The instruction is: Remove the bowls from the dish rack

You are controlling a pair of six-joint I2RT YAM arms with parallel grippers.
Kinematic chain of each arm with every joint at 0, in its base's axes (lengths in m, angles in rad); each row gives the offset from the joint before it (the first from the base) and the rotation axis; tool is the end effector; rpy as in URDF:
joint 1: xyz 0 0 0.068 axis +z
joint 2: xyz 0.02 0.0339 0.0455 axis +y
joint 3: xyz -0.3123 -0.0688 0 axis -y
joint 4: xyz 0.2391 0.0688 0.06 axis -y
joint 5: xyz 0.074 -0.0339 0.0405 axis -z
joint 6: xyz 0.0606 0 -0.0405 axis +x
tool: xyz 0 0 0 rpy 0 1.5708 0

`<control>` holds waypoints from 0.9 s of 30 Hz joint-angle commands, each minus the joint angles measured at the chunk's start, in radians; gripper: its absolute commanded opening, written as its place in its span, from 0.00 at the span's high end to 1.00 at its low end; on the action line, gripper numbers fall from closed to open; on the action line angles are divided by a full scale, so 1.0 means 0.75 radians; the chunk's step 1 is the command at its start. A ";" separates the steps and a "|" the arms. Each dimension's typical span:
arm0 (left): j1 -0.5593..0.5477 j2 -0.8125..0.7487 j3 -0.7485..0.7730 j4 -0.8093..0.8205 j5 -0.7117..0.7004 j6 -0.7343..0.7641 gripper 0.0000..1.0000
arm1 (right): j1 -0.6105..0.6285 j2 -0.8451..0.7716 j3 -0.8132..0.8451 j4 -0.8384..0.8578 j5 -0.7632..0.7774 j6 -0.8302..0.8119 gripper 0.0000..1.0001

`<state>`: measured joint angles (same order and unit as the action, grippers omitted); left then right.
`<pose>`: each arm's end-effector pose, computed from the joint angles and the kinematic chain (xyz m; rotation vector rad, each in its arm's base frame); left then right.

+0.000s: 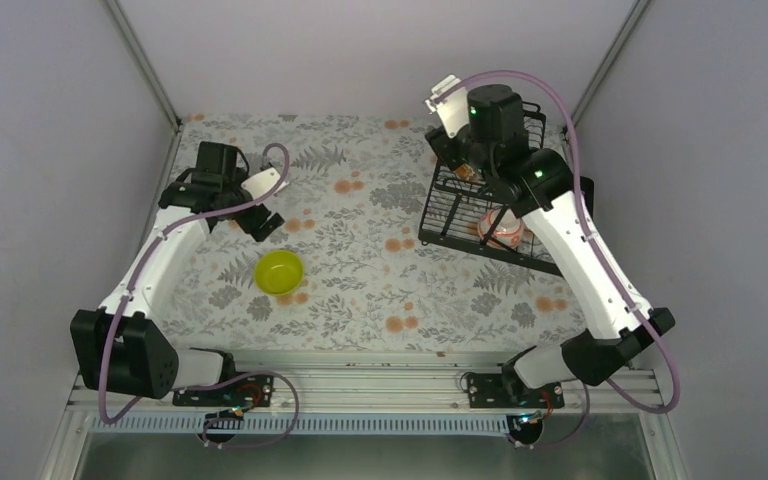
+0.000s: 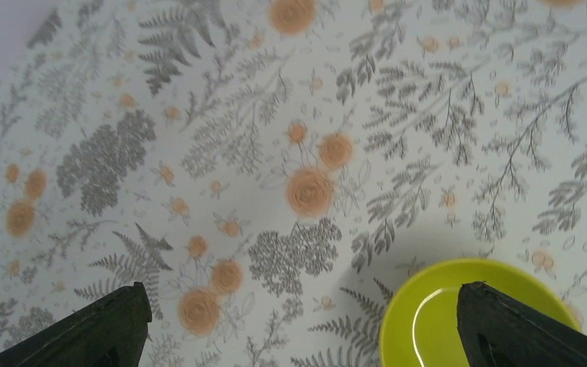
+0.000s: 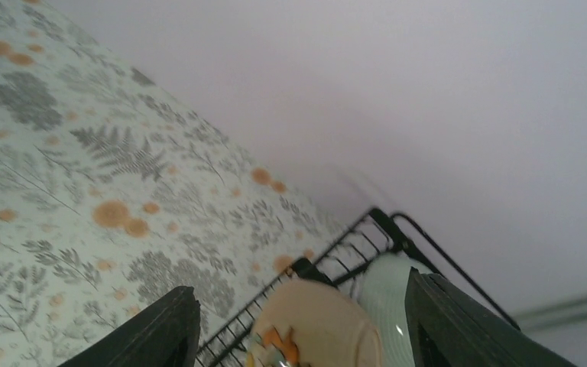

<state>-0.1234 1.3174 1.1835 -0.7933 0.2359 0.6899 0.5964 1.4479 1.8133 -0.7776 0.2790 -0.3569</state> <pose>0.2627 -0.0469 0.3370 1.0626 2.2216 -0.0507 0.2615 0.1574 0.5119 -0.7392 1.8240 -0.1201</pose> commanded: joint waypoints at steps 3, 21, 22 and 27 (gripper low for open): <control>-0.022 0.002 -0.053 -0.104 -0.059 0.132 0.00 | -0.170 -0.113 -0.098 0.045 -0.021 0.061 0.33; -0.061 0.030 -0.440 0.246 -0.290 0.063 0.00 | -0.253 -0.286 -0.263 0.070 0.026 0.057 0.25; -0.064 0.039 -0.456 0.278 -0.308 0.052 0.00 | -0.253 -0.290 -0.268 0.074 0.023 0.058 0.25; -0.071 0.077 -0.547 0.442 -0.398 0.007 0.00 | -0.257 -0.295 -0.279 0.077 -0.011 0.066 0.25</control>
<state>-0.1703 1.3518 0.8181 -0.5907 0.0040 0.7345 0.4152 1.2446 1.6138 -0.7486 0.2760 -0.3206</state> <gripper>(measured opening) 0.999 0.750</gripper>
